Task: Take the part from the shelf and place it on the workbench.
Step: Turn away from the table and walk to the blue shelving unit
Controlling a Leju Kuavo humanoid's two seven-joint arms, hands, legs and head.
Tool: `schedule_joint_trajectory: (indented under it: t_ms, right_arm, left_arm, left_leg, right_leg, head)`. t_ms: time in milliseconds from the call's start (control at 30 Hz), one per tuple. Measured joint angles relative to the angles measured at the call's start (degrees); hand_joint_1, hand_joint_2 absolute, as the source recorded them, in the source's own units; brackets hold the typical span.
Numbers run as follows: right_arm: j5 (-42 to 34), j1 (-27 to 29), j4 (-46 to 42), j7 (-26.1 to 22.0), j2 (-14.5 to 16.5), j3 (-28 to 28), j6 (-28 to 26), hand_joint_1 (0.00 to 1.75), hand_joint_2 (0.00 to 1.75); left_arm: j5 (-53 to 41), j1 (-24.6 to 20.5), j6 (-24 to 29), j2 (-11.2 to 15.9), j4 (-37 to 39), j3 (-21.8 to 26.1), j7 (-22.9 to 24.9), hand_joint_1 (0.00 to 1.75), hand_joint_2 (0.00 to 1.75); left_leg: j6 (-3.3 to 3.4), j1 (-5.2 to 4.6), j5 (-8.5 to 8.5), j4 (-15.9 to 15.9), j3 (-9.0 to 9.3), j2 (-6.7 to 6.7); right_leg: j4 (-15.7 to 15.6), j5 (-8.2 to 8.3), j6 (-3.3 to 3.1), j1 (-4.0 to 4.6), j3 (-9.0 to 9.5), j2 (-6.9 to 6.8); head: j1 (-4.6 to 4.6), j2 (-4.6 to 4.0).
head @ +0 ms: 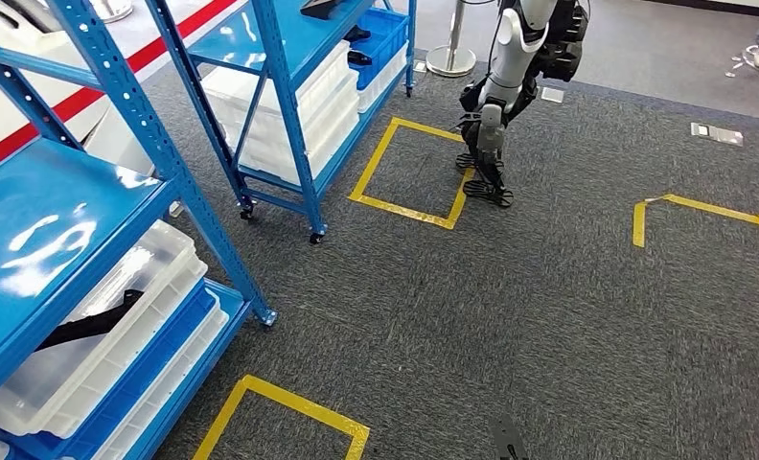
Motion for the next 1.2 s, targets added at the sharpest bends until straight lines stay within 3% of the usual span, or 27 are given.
schedule_joint_trajectory:
  t_ms: [67, 100, 167, 200, 267, 333, 400, 433, 467, 533, 600, 667, 700, 767, 833, 900, 933, 1000, 1033, 1100, 1133, 1200]
  right_arm:
    - [0.0, 0.0, 0.0, -0.1, 0.0, -0.1, 0.0, 0.00, 0.00]
    - [0.0, -0.1, 0.0, -0.2, 0.0, -0.1, 0.0, 0.00, 0.00]
    - [0.0, -0.3, 0.0, -0.3, 0.1, -0.2, -0.1, 0.00, 0.00]
    - [0.0, -0.3, 0.0, -0.4, 0.1, -0.2, -0.1, 0.00, 0.00]
    - [0.0, -0.4, 0.0, -0.6, 0.1, -0.3, -0.2, 0.00, 0.00]
    - [-0.1, -0.3, 0.0, -0.8, 0.0, -0.4, -0.3, 0.00, 0.00]
    - [-0.2, 0.0, 0.0, -0.8, -0.1, -0.6, -0.3, 0.00, 0.00]
    - [-0.3, 0.0, 0.0, -0.8, -0.2, -0.8, -0.3, 0.00, 0.00]
    - [-0.4, 0.1, 0.0, -0.8, -0.2, -0.9, -0.4, 0.00, 0.00]
    - [-0.6, 0.0, 0.0, -0.8, -0.3, -1.2, -0.4, 0.00, 0.00]
    - [-0.8, 0.0, 0.0, -0.8, -0.2, -1.3, -0.4, 0.00, 0.00]
    - [-0.8, -0.1, 0.0, -0.8, -0.1, -1.5, -0.5, 0.00, 0.00]
    - [-0.8, -0.1, 0.0, -0.8, -0.1, -1.6, -0.5, 0.00, 0.00]
    - [-0.8, -0.2, 0.0, -0.8, -0.1, -1.8, -0.5, 0.00, 0.00]
    - [-0.7, 0.0, 0.0, -0.8, 0.0, -1.8, -0.5, 0.00, 0.00]
    - [-0.7, 0.1, 0.0, -0.8, -0.1, -1.9, -0.5, 0.00, 0.00]
    - [-0.7, 0.1, 0.0, -0.8, -0.1, -2.0, -0.5, 0.00, 0.00]
    - [-0.6, 0.0, 0.0, -0.9, 0.0, -2.0, -0.5, 0.00, 0.00]
    - [-0.5, 0.0, 0.0, -0.9, 0.0, -2.0, -0.5, 0.00, 0.00]
    - [-0.3, -0.1, 0.0, -1.0, 0.1, -2.0, -0.5, 0.00, 0.00]
    - [-0.2, -0.1, 0.0, -1.0, 0.1, -2.0, -0.5, 0.00, 0.00]
    - [0.0, -0.3, 0.0, -1.0, 0.1, -2.0, -0.4, 0.00, 0.00]
  left_arm:
    - [0.0, -0.2, 0.0, 0.1, 0.0, 0.0, -0.1, 0.00, 1.75]
    - [-0.1, -0.3, 0.0, 0.1, 0.0, 0.0, -0.1, 0.00, 1.75]
    - [-0.2, -0.3, 0.0, 0.1, 0.0, 0.0, -0.1, 0.00, 1.75]
    - [-0.2, -0.3, 0.0, 0.2, 0.0, 0.0, -0.1, 0.00, 1.75]
    - [-0.3, -0.3, 0.0, 0.2, 0.0, 0.0, -0.1, 0.00, 1.75]
    - [-0.3, -0.4, -0.1, 0.2, 0.0, 0.0, -0.2, 0.00, 1.75]
    - [-0.4, -0.4, -0.2, 0.2, 0.0, 0.0, -0.3, 0.00, 1.75]
    - [-0.4, -0.3, -0.2, 0.2, 0.0, 0.0, -0.3, 0.00, 1.75]
    - [-0.4, -0.2, -0.3, 0.2, 0.0, 0.0, -0.4, 0.00, 1.75]
    - [-0.4, -0.2, -0.5, 0.3, 0.0, 0.0, -0.7, 0.00, 1.75]
    - [-0.4, -0.2, -0.8, 0.3, 0.0, 0.0, -0.9, 0.00, 1.75]
    - [-0.4, 0.0, -0.9, 0.4, 0.0, 0.0, -0.9, 0.00, 1.75]
    - [-0.4, 0.1, -1.0, 0.5, 0.0, 0.0, -0.9, 0.00, 1.75]
    - [-0.3, 0.1, -1.1, 0.7, 0.0, 0.0, -0.9, 0.00, 1.75]
    - [-0.3, 0.0, -1.2, 0.8, 0.0, 0.0, -0.9, 0.00, 1.75]
    - [-0.2, 0.0, -1.2, 0.8, 0.0, 0.0, -0.9, 0.00, 1.75]
    - [-0.1, 0.1, -1.2, 0.8, 0.0, 0.1, -0.8, 0.00, 1.75]
    - [0.0, 0.2, -1.2, 0.9, 0.0, 0.1, -0.8, 0.00, 1.75]
    - [0.0, 0.1, -1.2, 1.0, 0.0, 0.1, -0.8, 0.00, 1.75]
    - [0.0, -0.1, -1.2, 1.0, 0.0, 0.1, -0.9, 0.00, 1.75]
    - [0.0, -0.2, -1.2, 1.0, 0.0, 0.1, -0.9, 0.00, 1.75]
    - [0.1, -0.3, -1.2, 1.0, 0.0, 0.1, -1.0, 0.00, 1.75]
  left_leg:
    - [0.51, -0.40, 1.96, -6.3, 3.49, 2.37]
    - [0.80, -0.67, 2.04, -7.4, 4.03, 2.91]
    - [1.43, -0.93, 2.13, -7.8, 4.00, 1.63]
    - [1.76, -0.86, 2.37, -8.2, 4.20, 0.94]
    - [2.49, -0.48, 2.97, -9.0, 4.70, -0.38]
    - [2.86, -0.33, 3.22, -9.2, 4.63, -1.84]
    - [2.93, -0.31, 3.26, -9.1, 4.53, -3.64]
    - [2.89, -0.27, 3.26, -9.1, 4.56, -4.50]
    - [2.81, -0.21, 3.24, -9.0, 4.62, -5.33]
    - [2.30, -0.16, 3.04, -8.5, 4.56, -6.91]
    - [1.55, -0.27, 2.82, -8.1, 4.24, -8.09]
    - [0.89, -0.17, 2.95, -8.2, 3.94, -8.84]
    - [0.63, -0.07, 2.91, -8.1, 3.81, -8.53]
    - [0.17, -0.03, 1.21, -5.5, 2.59, -5.98]
    - [-0.23, 0.01, -2.50, 1.4, -0.73, -3.06]
    - [-0.50, 0.15, -4.75, 7.6, -3.91, -2.25]
    - [-0.52, 0.18, -4.30, 8.0, -4.09, -2.04]
    - [-0.27, 0.16, -0.97, 2.4, -1.11, -0.89]
    - [-0.01, -0.01, 0.54, -1.7, 1.09, 0.74]
    - [0.62, -0.46, 1.92, -6.7, 3.79, 2.90]
    - [0.90, -0.74, 1.84, -7.4, 4.01, 3.09]
    - [1.57, -0.79, 2.14, -7.8, 3.96, 1.50]
  right_leg:
    - [0.0, -0.34, 0.47, 0.40, 0.37, -1.06]
    - [0.0, -0.48, 0.76, 0.56, 0.53, -1.57]
    - [-0.2, -0.64, 1.33, 0.69, 0.83, -2.66]
    - [0.0, -0.86, 1.65, 0.63, 0.91, -2.38]
    - [2.9, -2.51, 1.85, 0.55, -0.23, 0.25]
    - [10.1, -5.51, 1.56, 0.32, -3.77, 3.24]
    - [15.7, -7.00, 1.86, 0.22, -6.87, 4.01]
    - [15.4, -6.36, 2.37, 0.12, -7.00, 4.12]
    - [13.0, -4.88, 3.01, -0.04, -6.06, 4.33]
    - [5.0, -1.39, 4.05, -0.52, -2.67, 6.21]
    - [0.6, 0.17, 3.68, -0.72, -0.78, 7.60]
    - [0.3, 0.34, 2.53, -0.57, -0.60, 6.91]
    - [0.3, 0.50, 2.09, -0.61, -0.52, 6.46]
    - [0.1, 0.71, 1.13, -0.80, -0.49, 5.34]
    - [0.1, 0.59, 0.42, -0.60, -0.52, 3.94]
    - [0.1, 0.45, 0.18, -0.34, -0.57, 2.35]
    - [0.1, 0.39, 0.11, -0.27, -0.54, 1.60]
    - [0.1, 0.18, 0.16, -0.21, -0.27, 0.29]
    - [0.1, 0.00, 0.31, -0.06, -0.07, -0.31]
    - [0.2, -0.36, 0.85, 0.37, 0.25, -1.40]
    - [0.1, -0.49, 1.15, 0.51, 0.42, -2.00]
    - [0.0, -0.69, 1.76, 0.58, 0.74, -2.99]
  head:
    - [0.06, 0.00]
    - [0.10, 0.00]
    - [0.13, 0.00]
    - [0.15, 0.00]
    - [0.24, 0.00]
    - [0.33, 0.00]
    - [0.37, 0.00]
    - [0.38, 0.00]
    - [0.38, 0.00]
    - [0.39, 0.00]
    - [0.36, 0.00]
    - [0.31, 0.00]
    - [0.31, 0.00]
    - [0.10, 0.00]
    - [-0.12, 0.00]
    - [-0.12, 0.00]
    - [-0.12, 0.00]
    - [-0.12, 0.00]
    - [-0.12, 0.00]
    - [-0.05, 0.00]
    - [-0.02, 0.00]
    - [0.00, 0.00]
